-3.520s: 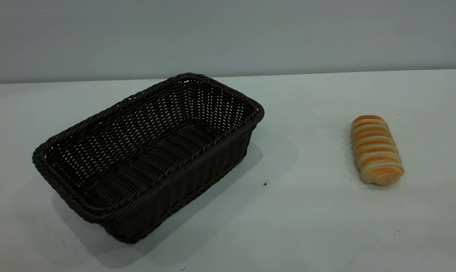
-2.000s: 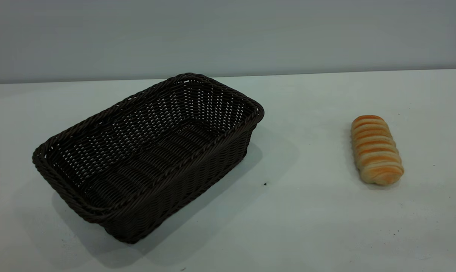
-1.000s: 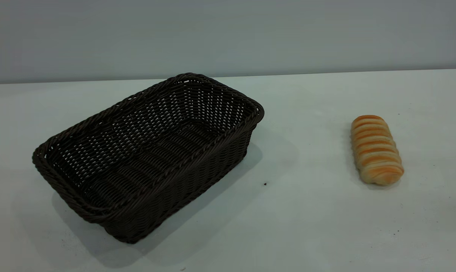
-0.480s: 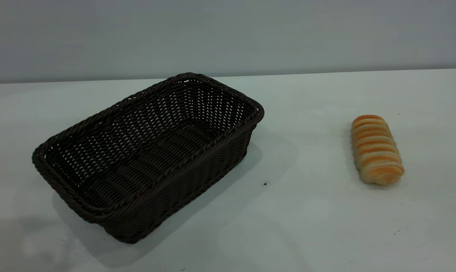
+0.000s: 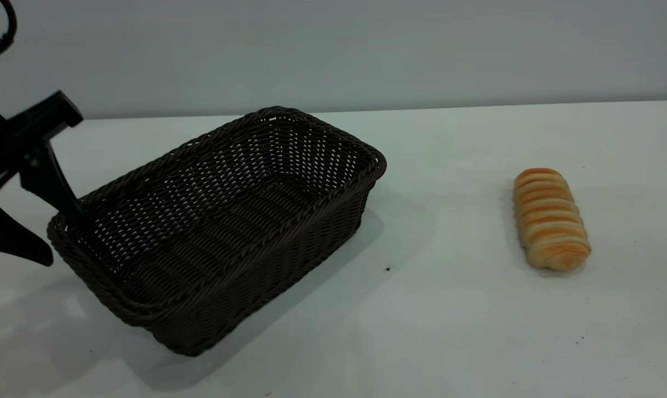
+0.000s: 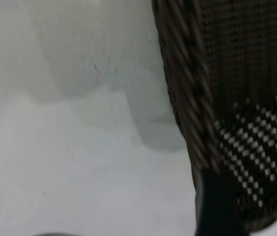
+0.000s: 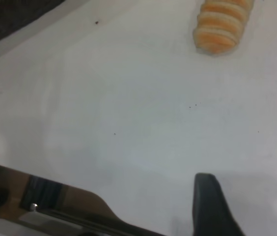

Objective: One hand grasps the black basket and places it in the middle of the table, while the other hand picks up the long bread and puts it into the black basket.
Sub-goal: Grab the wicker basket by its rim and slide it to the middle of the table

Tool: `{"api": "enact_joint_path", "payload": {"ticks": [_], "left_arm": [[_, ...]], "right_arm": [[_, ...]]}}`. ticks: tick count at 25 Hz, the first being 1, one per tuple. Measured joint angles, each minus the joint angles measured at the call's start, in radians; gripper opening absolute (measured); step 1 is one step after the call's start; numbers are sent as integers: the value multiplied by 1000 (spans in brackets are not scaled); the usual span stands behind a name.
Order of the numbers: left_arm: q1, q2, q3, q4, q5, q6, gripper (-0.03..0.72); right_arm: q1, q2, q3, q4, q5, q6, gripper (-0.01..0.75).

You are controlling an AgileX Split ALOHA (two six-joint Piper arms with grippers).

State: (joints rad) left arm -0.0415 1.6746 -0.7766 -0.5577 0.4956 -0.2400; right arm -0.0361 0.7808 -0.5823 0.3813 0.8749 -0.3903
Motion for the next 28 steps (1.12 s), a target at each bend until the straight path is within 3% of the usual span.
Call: {"api": "enact_joint_path", "payload": {"ticks": [17,20,23,24,28], "left_arm": [[-64,234,-9,-81,-203,6,429],[-73,293,-10,-137,-247,71,361],[-73,316,-12,-218,-266,140,160],[-72,316,-25,-225,-265,180,133],[-73,316,-113,-202,-148,370,135]], "right_arm": [[0,0,0,3,0,-1,385],[0,0,0,3,0,-1,385],[0,0,0,3,0,-1,385],[0,0,0,3,0,-1,385],[0,0,0,3,0,-1,385]]}}
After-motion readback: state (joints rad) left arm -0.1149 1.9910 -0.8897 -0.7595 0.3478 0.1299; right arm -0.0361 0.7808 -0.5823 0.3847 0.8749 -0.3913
